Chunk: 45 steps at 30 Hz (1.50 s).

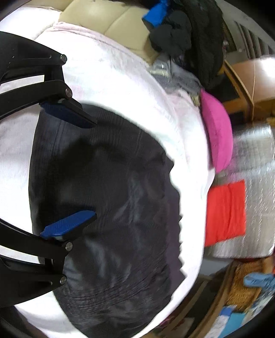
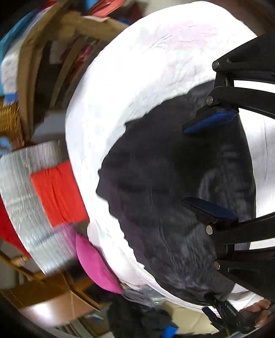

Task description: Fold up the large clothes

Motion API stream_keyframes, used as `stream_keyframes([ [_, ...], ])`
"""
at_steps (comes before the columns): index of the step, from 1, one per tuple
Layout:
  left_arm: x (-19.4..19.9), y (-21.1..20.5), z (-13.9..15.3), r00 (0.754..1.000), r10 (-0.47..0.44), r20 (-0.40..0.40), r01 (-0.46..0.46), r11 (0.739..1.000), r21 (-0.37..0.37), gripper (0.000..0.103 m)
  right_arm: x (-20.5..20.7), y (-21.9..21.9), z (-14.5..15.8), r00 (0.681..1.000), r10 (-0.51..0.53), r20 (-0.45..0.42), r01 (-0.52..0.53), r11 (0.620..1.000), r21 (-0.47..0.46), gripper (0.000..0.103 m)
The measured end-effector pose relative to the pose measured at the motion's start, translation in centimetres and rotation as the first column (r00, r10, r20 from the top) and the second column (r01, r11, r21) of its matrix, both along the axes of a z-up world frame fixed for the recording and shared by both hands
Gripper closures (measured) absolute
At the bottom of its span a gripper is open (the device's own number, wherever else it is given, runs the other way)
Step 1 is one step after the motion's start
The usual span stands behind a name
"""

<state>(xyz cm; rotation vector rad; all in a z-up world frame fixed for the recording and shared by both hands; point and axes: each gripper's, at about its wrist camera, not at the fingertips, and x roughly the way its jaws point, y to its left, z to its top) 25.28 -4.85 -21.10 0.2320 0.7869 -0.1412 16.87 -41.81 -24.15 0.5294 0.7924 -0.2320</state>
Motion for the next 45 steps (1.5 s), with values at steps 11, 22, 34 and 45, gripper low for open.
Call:
stream_keyframes([
  [11,2.6,4.3,-2.8,0.984,0.12,-0.13,-0.126,0.991,-0.039,0.021,1.1,-0.6,-2.2,0.997,0.042,-0.061,-0.039,0.998,0.044,0.036],
  [22,1.2,10.0,-1.6,0.952,0.277,-0.128,-0.296,0.94,-0.171,0.021,-2.6,-1.5,0.4,0.993,-0.013,0.116,-0.001,0.992,0.122,0.037],
  [34,1.6,13.8,-4.4,0.906,0.17,-0.388,-0.366,0.774,-0.516,0.021,-7.5,-6.9,-6.1,0.959,-0.282,0.012,0.205,0.724,0.659,0.028],
  [45,2.2,12.9,-6.7,0.895,0.073,-0.44,-0.373,0.664,-0.648,0.022,-4.4,-7.2,-8.1,0.941,-0.339,-0.007,0.268,0.731,0.627,0.041],
])
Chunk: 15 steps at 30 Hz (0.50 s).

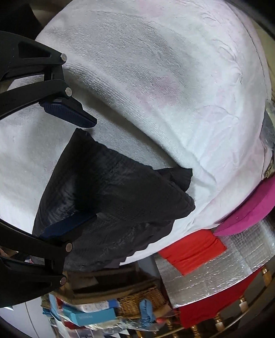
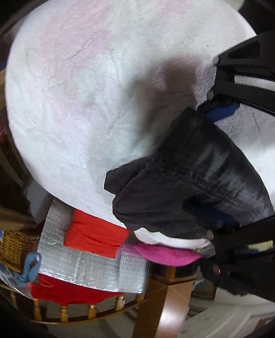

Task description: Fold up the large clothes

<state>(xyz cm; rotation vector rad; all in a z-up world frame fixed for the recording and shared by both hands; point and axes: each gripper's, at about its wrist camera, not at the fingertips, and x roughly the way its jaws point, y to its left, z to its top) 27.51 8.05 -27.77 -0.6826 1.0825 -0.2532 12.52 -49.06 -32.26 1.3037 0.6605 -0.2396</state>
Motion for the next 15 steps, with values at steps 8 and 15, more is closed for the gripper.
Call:
stream_keyframes([
  [8,-0.2,-0.2,0.4,0.998,0.0,0.063,-0.002,1.0,0.025,0.052,-0.5,1.4,3.1,1.0,-0.004,0.005,0.005,0.978,-0.207,0.064],
  [15,1.3,-0.9,-0.6,1.0,-0.021,0.012,0.02,0.998,0.059,0.051,-0.3,1.0,2.1,0.998,0.021,-0.06,-0.033,0.976,-0.214,0.064],
])
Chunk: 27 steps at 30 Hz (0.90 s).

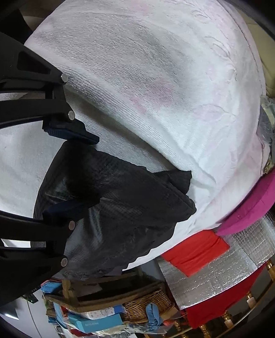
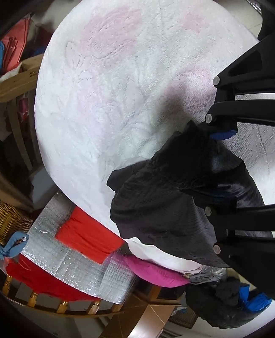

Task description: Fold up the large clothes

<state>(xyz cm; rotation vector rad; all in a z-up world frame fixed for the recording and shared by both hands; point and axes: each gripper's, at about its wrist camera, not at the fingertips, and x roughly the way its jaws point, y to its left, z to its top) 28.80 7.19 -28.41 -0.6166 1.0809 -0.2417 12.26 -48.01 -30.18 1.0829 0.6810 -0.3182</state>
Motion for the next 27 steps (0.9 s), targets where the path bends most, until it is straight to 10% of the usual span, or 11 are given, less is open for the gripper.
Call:
stream_keyframes([
  [5,-1.2,-1.6,2.9,0.997,-0.015,0.078,0.0,0.981,0.195,0.038,-1.5,-0.2,0.9,1.0,0.014,0.015,-0.015,0.998,0.055,0.039],
  [13,-7.4,-4.5,9.8,0.95,-0.09,0.3,-0.103,0.816,0.569,0.018,-5.6,2.4,6.7,0.998,0.041,0.047,-0.035,0.992,-0.117,0.033],
  [27,-18.0,-5.6,20.5,0.842,-0.172,0.511,-0.234,0.738,0.633,0.007,-12.0,15.4,20.6,0.947,0.316,0.061,-0.216,0.764,-0.608,0.031],
])
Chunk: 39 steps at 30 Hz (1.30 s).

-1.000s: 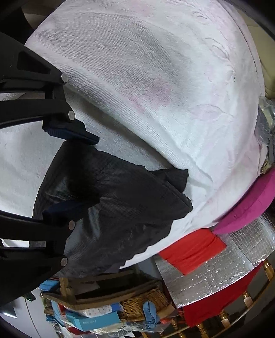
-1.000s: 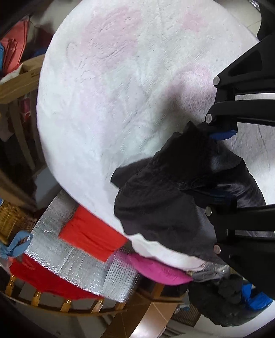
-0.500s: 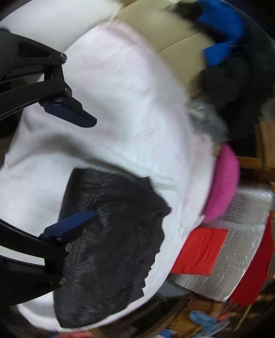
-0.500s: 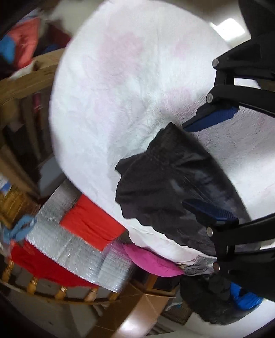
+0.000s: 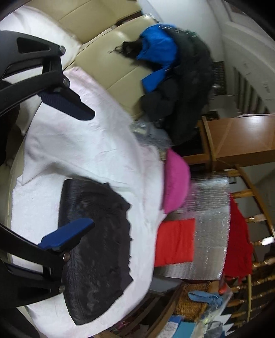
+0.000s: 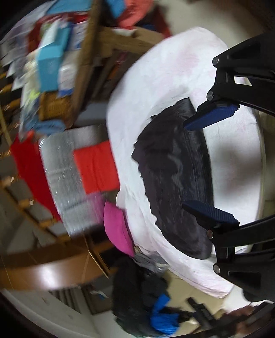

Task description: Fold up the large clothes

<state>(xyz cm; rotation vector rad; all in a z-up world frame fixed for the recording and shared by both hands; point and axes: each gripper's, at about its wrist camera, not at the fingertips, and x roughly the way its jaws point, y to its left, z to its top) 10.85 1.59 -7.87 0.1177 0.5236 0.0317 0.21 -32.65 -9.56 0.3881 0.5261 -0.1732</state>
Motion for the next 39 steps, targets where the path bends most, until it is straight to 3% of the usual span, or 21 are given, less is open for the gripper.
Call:
stream_keyframes([
  [6,-4.3,-0.4,3.9,0.996,-0.024,0.082,0.026,0.999,-0.021,0.005,-3.3,4.0,3.0,0.999,0.034,0.018,-0.032,0.992,-0.123,0.03],
  [18,-10.9,-2.0,9.1,0.979,-0.044,0.2,0.046,0.999,-0.001,0.002,-8.6,7.7,8.9,0.996,0.026,0.081,-0.007,0.975,-0.222,0.03],
  [29,-14.8,-2.9,11.9,0.957,-0.047,0.286,0.041,0.999,0.027,0.0,-10.3,8.8,11.4,0.996,-0.008,0.085,0.028,0.972,-0.232,0.03],
  [39,-16.1,-2.9,12.7,0.949,-0.04,0.312,0.034,0.999,0.027,0.0,-10.9,9.5,12.2,0.997,-0.015,0.071,0.032,0.97,-0.241,0.03],
])
